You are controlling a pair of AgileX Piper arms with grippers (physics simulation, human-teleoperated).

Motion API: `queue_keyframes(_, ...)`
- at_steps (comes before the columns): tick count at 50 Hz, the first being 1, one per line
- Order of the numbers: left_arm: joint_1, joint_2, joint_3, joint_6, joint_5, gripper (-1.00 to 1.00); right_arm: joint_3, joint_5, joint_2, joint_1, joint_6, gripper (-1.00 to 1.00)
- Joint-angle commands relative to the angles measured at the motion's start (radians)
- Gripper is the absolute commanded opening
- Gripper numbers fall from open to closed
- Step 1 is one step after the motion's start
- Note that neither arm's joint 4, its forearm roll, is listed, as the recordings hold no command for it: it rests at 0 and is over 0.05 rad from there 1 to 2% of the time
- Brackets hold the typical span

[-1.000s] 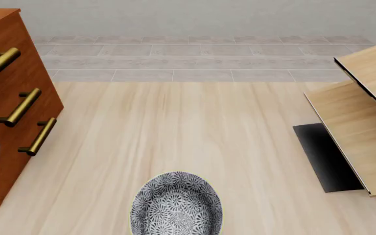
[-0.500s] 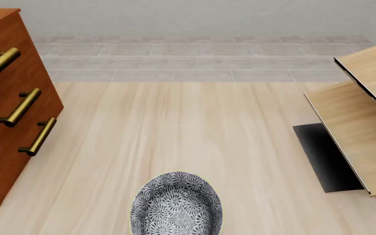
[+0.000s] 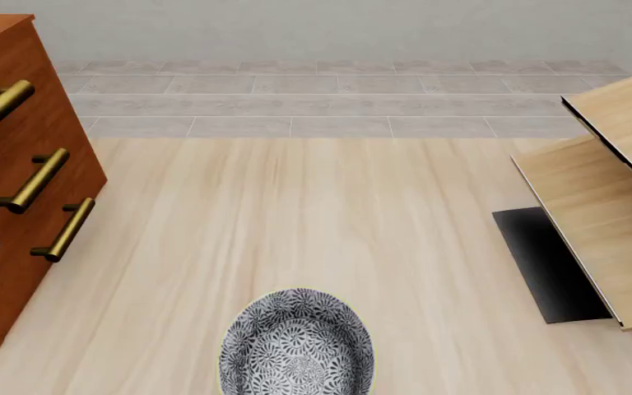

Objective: Put the wine bottle on the wine rack.

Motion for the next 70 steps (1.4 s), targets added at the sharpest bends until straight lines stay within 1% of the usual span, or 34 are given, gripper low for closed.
queue_keyframes(1,-0.002,0.000,0.002,-0.003,-0.004,1.00,-0.016,0.029,-0.043,0.013,0.006,1.00)
queue_keyframes(13,0.004,0.000,0.024,-0.007,-0.025,1.00,-0.025,0.047,-0.106,0.047,-0.012,1.00)
queue_keyframes(15,0.004,0.000,0.018,-0.006,-0.018,1.00,-0.025,0.046,-0.117,0.051,-0.024,1.00)
queue_keyframes(16,0.005,0.000,0.015,-0.007,-0.015,1.00,-0.022,0.047,-0.130,0.066,-0.034,1.00)
queue_keyframes(19,0.006,0.000,0.008,-0.008,-0.008,1.00,-0.017,0.045,-0.137,0.070,-0.039,1.00)
queue_keyframes(21,0.007,0.000,0.009,-0.008,-0.009,1.00,-0.013,0.041,-0.147,0.078,-0.054,1.00)
queue_keyframes(26,0.008,0.000,0.015,-0.008,-0.014,1.00,-0.001,0.031,-0.163,0.095,-0.072,1.00)
queue_keyframes(30,0.010,0.000,0.012,-0.009,-0.012,1.00,0.022,0.025,-0.199,0.151,-0.093,1.00)
queue_keyframes(34,0.008,0.000,0.013,-0.007,-0.013,1.00,0.046,0.019,-0.223,0.188,-0.100,1.00)
queue_keyframes(35,0.008,0.000,0.013,-0.006,-0.014,1.00,0.052,0.017,-0.232,0.201,-0.110,1.00)
queue_keyframes(37,0.008,0.000,0.012,-0.006,-0.013,1.00,0.056,0.017,-0.238,0.209,-0.115,1.00)
queue_keyframes(41,0.009,0.000,-0.003,-0.005,0.002,1.00,0.073,0.009,-0.279,0.255,-0.147,1.00)
queue_keyframes(43,0.010,0.000,-0.010,-0.004,0.009,1.00,0.084,0.010,-0.297,0.284,-0.154,1.00)
queue_keyframes(45,0.009,0.000,-0.011,-0.003,0.010,1.00,0.096,0.005,-0.319,0.315,-0.178,1.00)
queue_keyframes(46,0.008,0.000,-0.010,-0.002,0.009,1.00,0.102,0.003,-0.322,0.316,-0.171,1.00)
queue_keyframes(47,0.008,0.000,-0.009,-0.001,0.008,1.00,0.113,0.001,-0.335,0.339,-0.176,1.00)
queue_keyframes(48,0.008,0.000,-0.009,-0.001,0.008,1.00,0.113,0.001,-0.335,0.339,-0.176,1.00)
queue_keyframes(50,0.008,0.000,-0.015,-0.002,0.013,1.00,0.120,-0.002,-0.348,0.348,-0.194,1.00)
queue_keyframes(52,0.008,0.000,-0.017,-0.001,0.014,1.00,0.133,-0.001,-0.359,0.371,-0.204,1.00)
queue_keyframes(58,0.005,0.000,-0.011,-0.001,0.007,1.00,0.143,0.001,-0.390,0.406,-0.228,1.00)
queue_keyframes(60,0.004,0.000,-0.013,0.000,0.010,1.00,0.148,-0.003,-0.412,0.423,-0.258,1.00)
queue_keyframes(65,0.005,0.000,-0.016,0.000,0.010,1.00,0.175,-0.007,-0.462,0.479,-0.303,1.00)
queue_keyframes(68,0.004,0.000,-0.009,0.000,0.003,1.00,0.193,-0.016,-0.488,0.503,-0.309,1.00)
queue_keyframes(69,0.004,0.000,-0.009,0.000,0.002,1.00,0.197,-0.018,-0.495,0.508,-0.324,1.00)
queue_keyframes(70,0.004,0.000,-0.009,0.000,0.002,1.00,0.197,-0.018,-0.495,0.508,-0.324,1.00)
